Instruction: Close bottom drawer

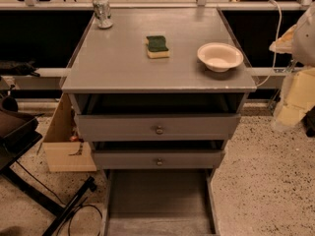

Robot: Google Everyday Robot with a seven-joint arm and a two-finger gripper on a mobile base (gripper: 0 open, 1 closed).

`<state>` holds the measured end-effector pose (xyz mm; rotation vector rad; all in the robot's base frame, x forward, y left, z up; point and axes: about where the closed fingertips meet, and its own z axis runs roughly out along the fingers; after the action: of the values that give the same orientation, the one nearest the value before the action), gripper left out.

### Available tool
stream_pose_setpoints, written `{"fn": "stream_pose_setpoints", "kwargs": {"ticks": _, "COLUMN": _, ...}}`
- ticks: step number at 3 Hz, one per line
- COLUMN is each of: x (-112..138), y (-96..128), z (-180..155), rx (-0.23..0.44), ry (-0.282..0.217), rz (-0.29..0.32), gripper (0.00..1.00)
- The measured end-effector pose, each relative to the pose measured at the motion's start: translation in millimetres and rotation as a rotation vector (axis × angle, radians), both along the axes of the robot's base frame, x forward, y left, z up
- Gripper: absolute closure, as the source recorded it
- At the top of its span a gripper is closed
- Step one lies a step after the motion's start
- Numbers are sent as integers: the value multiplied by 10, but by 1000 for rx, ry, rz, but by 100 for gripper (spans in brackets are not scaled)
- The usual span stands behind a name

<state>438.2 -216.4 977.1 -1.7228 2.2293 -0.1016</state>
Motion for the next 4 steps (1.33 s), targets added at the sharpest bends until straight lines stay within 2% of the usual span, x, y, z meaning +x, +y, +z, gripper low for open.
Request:
{"fn": "stream_pose_setpoints", "kwargs": {"ticks": 1, "x": 0, "y": 0, "z": 0, "rx": 0, "ry": 0, "rz": 0, "gripper": 0}}
{"fn": "stream_pose_setpoints", "kwargs": {"ticks": 2, "x": 27, "y": -54, "z": -136, "rx": 7, "ry": -6, "rz": 2, "gripper": 0}}
{"fn": "stream_pose_setpoints", "kwargs": {"ticks": 3, "x": -141, "y": -80, "z": -713, "rx": 50, "ry": -28, "rz": 10, "gripper": 0}}
{"fn": "stream_pose_setpoints", "kwargs": {"ticks": 4, "x": -272, "y": -177, "z": -1491, "rx": 50, "ry": -18, "rz": 31, "gripper": 0}}
